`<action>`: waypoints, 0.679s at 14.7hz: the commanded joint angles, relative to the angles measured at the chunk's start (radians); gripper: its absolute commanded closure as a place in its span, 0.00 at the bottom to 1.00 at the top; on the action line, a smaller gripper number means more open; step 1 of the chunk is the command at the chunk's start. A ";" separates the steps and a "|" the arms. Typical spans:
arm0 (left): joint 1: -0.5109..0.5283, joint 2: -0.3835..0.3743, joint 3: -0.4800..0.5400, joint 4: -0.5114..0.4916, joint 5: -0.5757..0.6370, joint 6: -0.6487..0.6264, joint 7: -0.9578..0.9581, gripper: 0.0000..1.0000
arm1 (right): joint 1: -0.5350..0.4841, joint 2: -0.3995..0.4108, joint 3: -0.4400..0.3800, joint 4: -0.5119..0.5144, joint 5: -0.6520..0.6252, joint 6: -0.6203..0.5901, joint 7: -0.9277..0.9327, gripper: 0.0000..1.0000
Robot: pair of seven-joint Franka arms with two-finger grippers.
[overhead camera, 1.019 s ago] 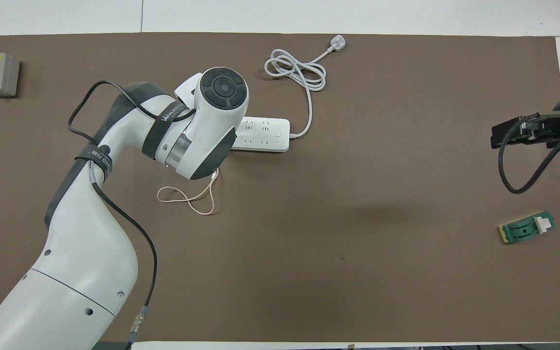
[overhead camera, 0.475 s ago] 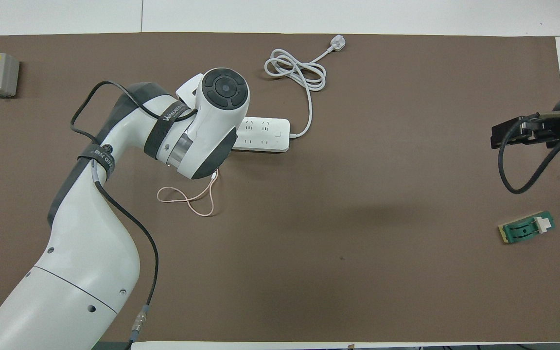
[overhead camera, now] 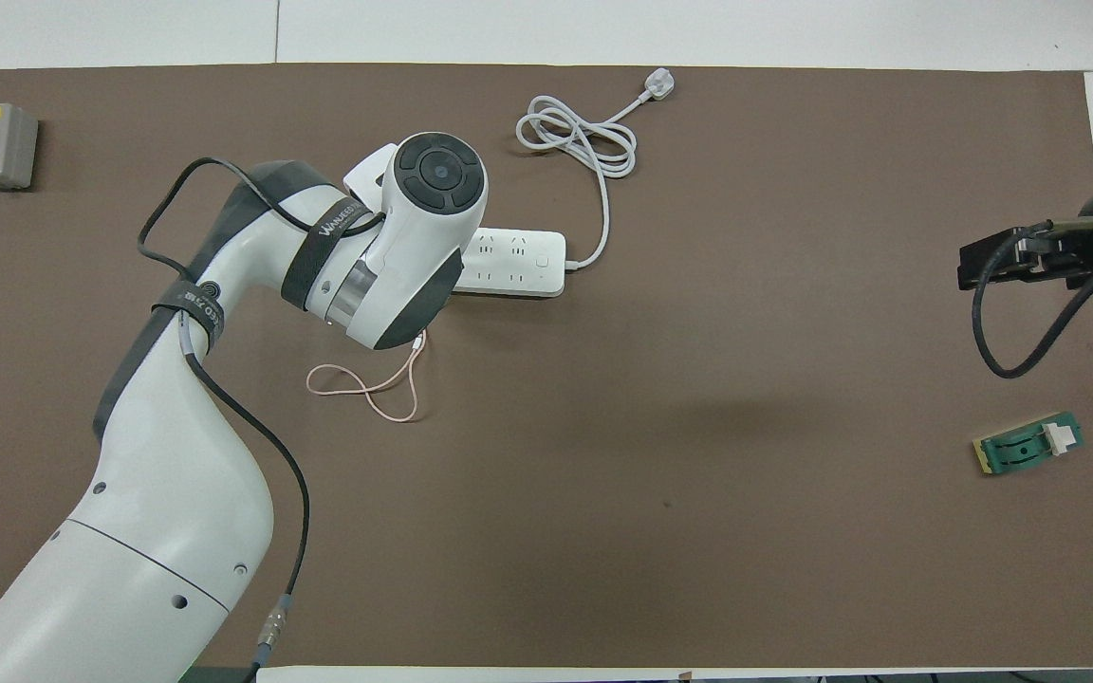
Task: Plug charger into power strip
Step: 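Open the left gripper and lift it away from the plugged charger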
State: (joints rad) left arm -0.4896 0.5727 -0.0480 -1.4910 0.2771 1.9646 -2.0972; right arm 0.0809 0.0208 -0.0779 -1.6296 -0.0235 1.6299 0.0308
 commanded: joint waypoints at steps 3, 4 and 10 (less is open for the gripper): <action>-0.017 0.188 0.005 0.121 -0.013 0.013 -0.006 1.00 | -0.013 -0.012 0.009 -0.006 0.017 -0.010 -0.011 0.00; -0.017 0.193 0.005 0.129 -0.013 0.013 -0.003 1.00 | -0.013 -0.012 0.009 -0.006 0.017 -0.010 -0.011 0.00; -0.003 0.122 0.000 0.143 -0.016 -0.039 0.008 1.00 | -0.013 -0.012 0.009 -0.006 0.017 -0.010 -0.011 0.00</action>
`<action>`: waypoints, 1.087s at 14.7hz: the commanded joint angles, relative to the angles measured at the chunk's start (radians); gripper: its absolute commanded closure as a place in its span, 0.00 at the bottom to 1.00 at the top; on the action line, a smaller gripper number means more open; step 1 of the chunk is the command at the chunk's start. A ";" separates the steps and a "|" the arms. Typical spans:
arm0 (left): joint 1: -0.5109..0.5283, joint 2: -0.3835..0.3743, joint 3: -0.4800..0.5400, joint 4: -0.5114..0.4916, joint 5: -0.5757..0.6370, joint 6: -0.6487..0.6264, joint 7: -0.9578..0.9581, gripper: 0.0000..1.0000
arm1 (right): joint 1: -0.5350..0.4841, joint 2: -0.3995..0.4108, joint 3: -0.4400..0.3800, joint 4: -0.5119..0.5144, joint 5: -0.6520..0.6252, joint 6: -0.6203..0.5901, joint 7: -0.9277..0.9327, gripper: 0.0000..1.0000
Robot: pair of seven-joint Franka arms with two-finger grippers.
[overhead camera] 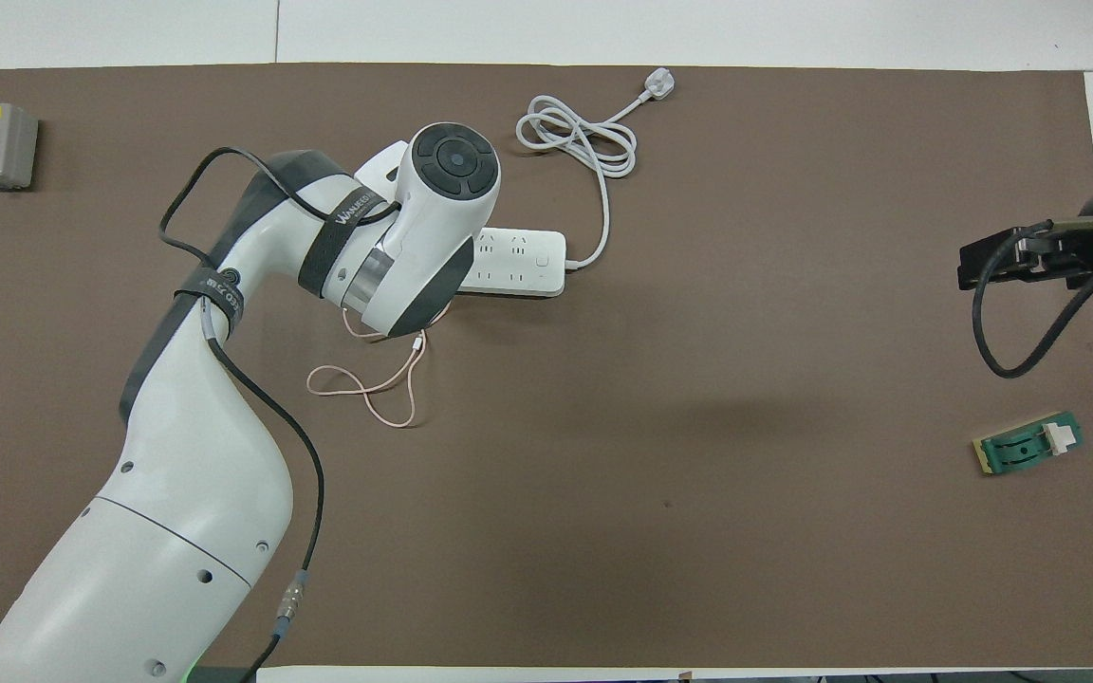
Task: Plug charger into power strip
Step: 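Open the left gripper and lift it away from the plugged charger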
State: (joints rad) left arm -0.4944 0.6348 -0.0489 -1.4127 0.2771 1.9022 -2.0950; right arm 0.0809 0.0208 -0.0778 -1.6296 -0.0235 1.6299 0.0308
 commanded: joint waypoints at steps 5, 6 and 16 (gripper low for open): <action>0.010 0.008 0.001 0.063 -0.033 0.012 0.052 1.00 | -0.013 -0.013 0.009 -0.006 0.017 -0.010 -0.011 0.00; 0.010 -0.007 0.004 0.063 -0.058 0.009 0.074 1.00 | -0.013 -0.012 0.009 -0.006 0.017 -0.010 -0.011 0.00; 0.022 -0.084 0.011 0.063 -0.102 -0.026 0.108 0.00 | -0.015 -0.012 0.009 -0.006 0.017 -0.010 -0.011 0.00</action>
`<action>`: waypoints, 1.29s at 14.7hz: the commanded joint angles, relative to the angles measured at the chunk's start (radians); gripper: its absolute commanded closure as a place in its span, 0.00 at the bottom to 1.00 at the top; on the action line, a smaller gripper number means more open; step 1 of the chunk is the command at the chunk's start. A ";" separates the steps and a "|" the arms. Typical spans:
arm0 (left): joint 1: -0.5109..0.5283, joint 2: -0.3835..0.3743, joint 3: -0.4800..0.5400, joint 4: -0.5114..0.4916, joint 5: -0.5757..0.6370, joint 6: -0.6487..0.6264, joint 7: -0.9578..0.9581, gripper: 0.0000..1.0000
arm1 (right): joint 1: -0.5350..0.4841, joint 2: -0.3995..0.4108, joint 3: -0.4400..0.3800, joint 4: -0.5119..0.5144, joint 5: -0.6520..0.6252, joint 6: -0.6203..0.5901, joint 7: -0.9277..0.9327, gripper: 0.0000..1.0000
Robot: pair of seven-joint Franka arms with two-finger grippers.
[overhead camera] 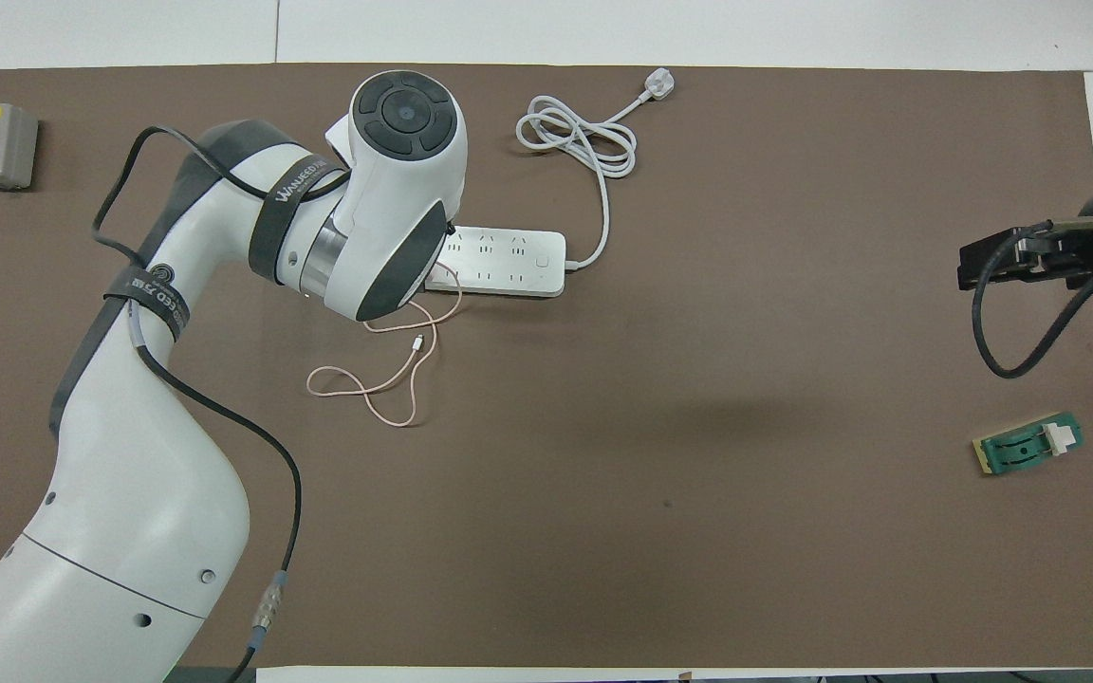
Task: Plug charger into power strip
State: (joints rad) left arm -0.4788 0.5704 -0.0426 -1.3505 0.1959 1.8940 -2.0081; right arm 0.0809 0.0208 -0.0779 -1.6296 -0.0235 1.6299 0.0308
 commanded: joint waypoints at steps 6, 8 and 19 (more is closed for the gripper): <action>0.045 -0.174 0.007 0.001 -0.127 -0.173 0.240 0.00 | -0.013 -0.012 0.009 -0.006 0.017 -0.010 -0.011 0.00; 0.074 -0.214 0.003 0.001 -0.121 -0.180 0.303 0.00 | -0.013 -0.012 0.009 -0.006 0.017 -0.010 -0.011 0.00; 0.276 -0.388 0.007 0.001 -0.122 -0.342 1.098 0.00 | -0.013 -0.012 0.009 -0.006 0.017 -0.010 -0.011 0.00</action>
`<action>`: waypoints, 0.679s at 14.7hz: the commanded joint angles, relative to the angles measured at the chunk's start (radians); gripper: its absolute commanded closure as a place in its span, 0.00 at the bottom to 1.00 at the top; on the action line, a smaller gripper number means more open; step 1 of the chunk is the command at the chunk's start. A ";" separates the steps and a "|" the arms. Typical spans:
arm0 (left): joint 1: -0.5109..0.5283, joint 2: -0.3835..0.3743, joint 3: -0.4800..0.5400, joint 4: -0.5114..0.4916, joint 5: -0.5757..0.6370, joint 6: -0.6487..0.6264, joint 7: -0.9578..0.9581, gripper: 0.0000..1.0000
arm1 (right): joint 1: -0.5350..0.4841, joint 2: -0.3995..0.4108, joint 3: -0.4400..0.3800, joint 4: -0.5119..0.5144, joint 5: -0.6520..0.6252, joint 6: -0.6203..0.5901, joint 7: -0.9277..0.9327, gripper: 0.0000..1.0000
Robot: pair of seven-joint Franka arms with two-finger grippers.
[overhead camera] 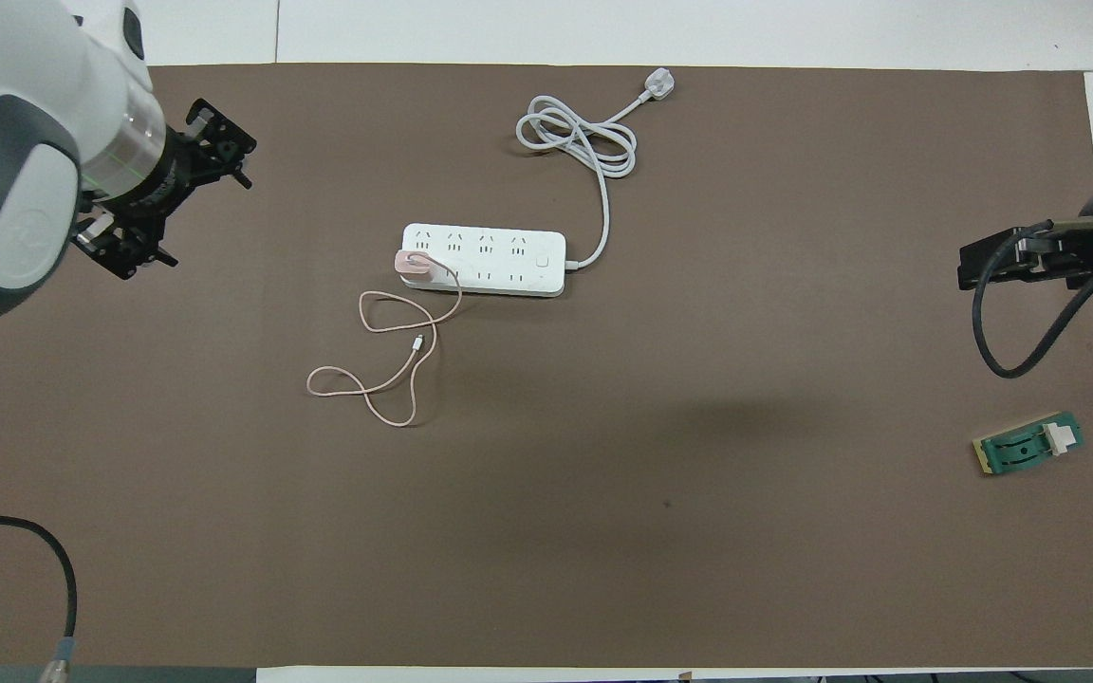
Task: Plug charger into power strip
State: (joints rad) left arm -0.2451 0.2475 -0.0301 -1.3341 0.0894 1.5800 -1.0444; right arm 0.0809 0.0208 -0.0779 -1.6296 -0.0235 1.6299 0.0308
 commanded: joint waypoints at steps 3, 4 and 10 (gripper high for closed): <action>0.145 -0.120 -0.007 -0.017 -0.017 -0.125 0.482 0.00 | -0.015 -0.012 0.009 -0.006 0.017 -0.010 -0.011 0.00; 0.174 -0.132 -0.008 -0.017 -0.019 -0.150 0.582 0.00 | -0.013 -0.012 0.009 -0.006 0.017 -0.010 -0.011 0.00; 0.265 -0.255 -0.007 -0.178 -0.019 -0.057 0.925 0.00 | -0.013 -0.012 0.009 -0.006 0.017 -0.010 -0.011 0.00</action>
State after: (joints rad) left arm -0.0198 0.0911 -0.0280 -1.3774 0.0861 1.4482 -0.2723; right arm 0.0809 0.0208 -0.0779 -1.6296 -0.0235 1.6299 0.0308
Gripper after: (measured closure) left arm 0.000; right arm 0.000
